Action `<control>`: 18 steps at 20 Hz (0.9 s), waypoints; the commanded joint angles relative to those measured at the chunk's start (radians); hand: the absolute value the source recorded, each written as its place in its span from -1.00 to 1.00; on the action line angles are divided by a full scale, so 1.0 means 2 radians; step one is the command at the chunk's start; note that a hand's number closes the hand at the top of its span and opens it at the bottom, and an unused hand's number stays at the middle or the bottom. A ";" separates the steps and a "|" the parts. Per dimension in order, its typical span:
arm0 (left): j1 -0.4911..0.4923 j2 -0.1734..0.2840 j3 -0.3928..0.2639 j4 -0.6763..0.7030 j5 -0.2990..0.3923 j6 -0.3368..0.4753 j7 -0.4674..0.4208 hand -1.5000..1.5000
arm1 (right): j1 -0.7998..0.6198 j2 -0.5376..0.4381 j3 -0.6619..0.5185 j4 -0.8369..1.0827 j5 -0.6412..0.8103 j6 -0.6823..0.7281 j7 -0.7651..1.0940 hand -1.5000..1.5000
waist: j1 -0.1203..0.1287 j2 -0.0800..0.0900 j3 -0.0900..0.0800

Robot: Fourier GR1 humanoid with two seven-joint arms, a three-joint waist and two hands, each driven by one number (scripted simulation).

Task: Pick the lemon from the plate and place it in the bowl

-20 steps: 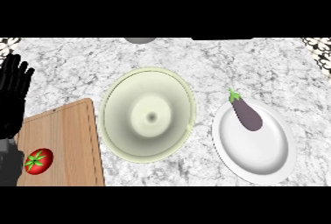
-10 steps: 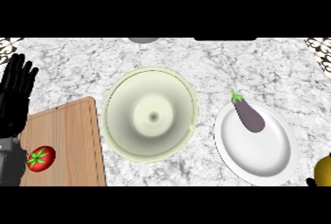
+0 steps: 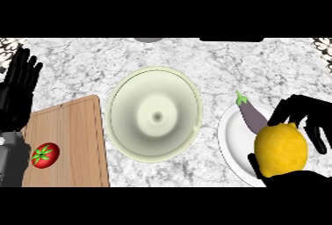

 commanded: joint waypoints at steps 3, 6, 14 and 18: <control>0.011 -0.010 -0.007 -0.030 -0.004 0.008 0.004 0.00 | -0.171 0.074 0.082 0.065 0.013 0.031 0.166 1.00 | 0.003 -0.001 0.002; -0.029 -0.014 -0.014 0.015 -0.018 0.019 0.005 0.00 | -0.211 0.084 0.118 0.141 0.014 -0.031 0.185 1.00 | -0.003 0.002 0.002; 0.000 0.000 0.007 -0.021 0.009 -0.002 0.018 0.00 | -0.222 0.086 0.185 0.307 0.067 -0.159 0.132 1.00 | 0.002 0.002 0.003; -0.032 -0.001 0.008 0.035 -0.008 0.008 -0.005 0.00 | -0.213 0.086 0.204 0.375 0.091 -0.176 0.122 1.00 | -0.004 0.005 0.003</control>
